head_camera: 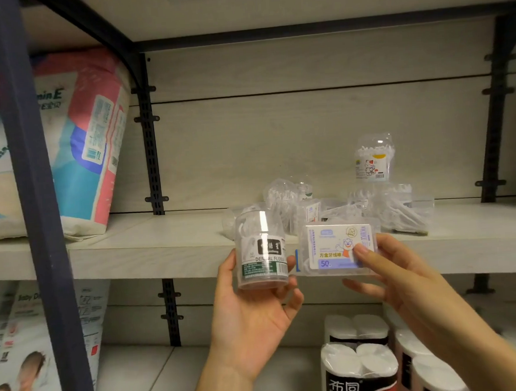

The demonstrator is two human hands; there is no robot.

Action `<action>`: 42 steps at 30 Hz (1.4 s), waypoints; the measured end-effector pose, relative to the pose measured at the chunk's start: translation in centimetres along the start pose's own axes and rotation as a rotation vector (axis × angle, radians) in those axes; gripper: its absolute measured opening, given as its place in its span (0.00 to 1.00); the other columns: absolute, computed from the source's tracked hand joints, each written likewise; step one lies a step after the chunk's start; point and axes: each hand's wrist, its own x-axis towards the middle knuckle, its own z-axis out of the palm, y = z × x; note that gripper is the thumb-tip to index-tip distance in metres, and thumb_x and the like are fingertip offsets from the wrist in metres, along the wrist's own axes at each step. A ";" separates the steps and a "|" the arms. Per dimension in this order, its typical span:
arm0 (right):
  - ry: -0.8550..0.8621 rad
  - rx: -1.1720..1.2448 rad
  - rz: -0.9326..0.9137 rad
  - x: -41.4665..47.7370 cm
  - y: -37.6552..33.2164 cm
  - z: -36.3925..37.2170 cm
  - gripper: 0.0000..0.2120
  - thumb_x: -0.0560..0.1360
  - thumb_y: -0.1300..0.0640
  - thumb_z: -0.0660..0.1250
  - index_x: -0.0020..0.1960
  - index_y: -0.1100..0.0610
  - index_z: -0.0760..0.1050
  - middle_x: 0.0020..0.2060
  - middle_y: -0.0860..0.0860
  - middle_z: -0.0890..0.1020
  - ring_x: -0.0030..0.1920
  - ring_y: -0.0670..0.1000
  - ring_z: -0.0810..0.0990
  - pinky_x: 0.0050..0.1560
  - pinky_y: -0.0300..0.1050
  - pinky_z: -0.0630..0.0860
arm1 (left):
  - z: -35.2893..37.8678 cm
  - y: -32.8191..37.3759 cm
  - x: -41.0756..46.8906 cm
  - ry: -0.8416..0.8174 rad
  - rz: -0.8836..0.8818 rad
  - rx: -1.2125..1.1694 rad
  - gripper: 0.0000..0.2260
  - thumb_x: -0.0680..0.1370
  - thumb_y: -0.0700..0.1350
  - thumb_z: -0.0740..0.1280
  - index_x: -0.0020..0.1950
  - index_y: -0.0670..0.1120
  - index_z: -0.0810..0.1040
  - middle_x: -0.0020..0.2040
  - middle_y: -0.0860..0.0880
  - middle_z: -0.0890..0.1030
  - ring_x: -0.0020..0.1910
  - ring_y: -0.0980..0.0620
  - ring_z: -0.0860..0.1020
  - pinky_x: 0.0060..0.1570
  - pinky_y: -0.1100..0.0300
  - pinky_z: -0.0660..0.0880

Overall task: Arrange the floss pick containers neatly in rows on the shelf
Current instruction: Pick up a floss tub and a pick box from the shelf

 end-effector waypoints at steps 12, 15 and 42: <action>0.069 -0.103 -0.036 -0.8 -0.6 -0.2 0.20 0.72 0.55 0.65 0.62 0.45 0.68 0.50 0.50 0.84 0.50 0.48 0.84 0.47 0.37 0.80 | 1.2 -1.9 -0.5 -0.047 0.130 -0.066 0.24 0.74 0.59 0.63 0.65 0.45 0.75 0.60 0.38 0.79 0.55 0.43 0.80 0.51 0.44 0.78; 0.080 -0.250 -0.051 -1.9 -1.4 -1.6 0.19 0.73 0.53 0.65 0.61 0.40 0.68 0.49 0.46 0.84 0.49 0.44 0.83 0.50 0.34 0.78 | 1.8 -3.3 0.0 -0.041 0.101 -0.047 0.24 0.73 0.58 0.62 0.64 0.46 0.75 0.56 0.37 0.81 0.46 0.44 0.83 0.44 0.46 0.81; 0.043 -0.997 0.093 7.4 -11.7 -36.2 0.17 0.71 0.55 0.70 0.58 0.51 0.71 0.48 0.46 0.81 0.49 0.46 0.80 0.53 0.43 0.78 | 16.6 -18.3 14.7 -0.343 0.157 0.618 0.39 0.58 0.52 0.79 0.67 0.44 0.73 0.61 0.39 0.79 0.55 0.41 0.81 0.49 0.47 0.79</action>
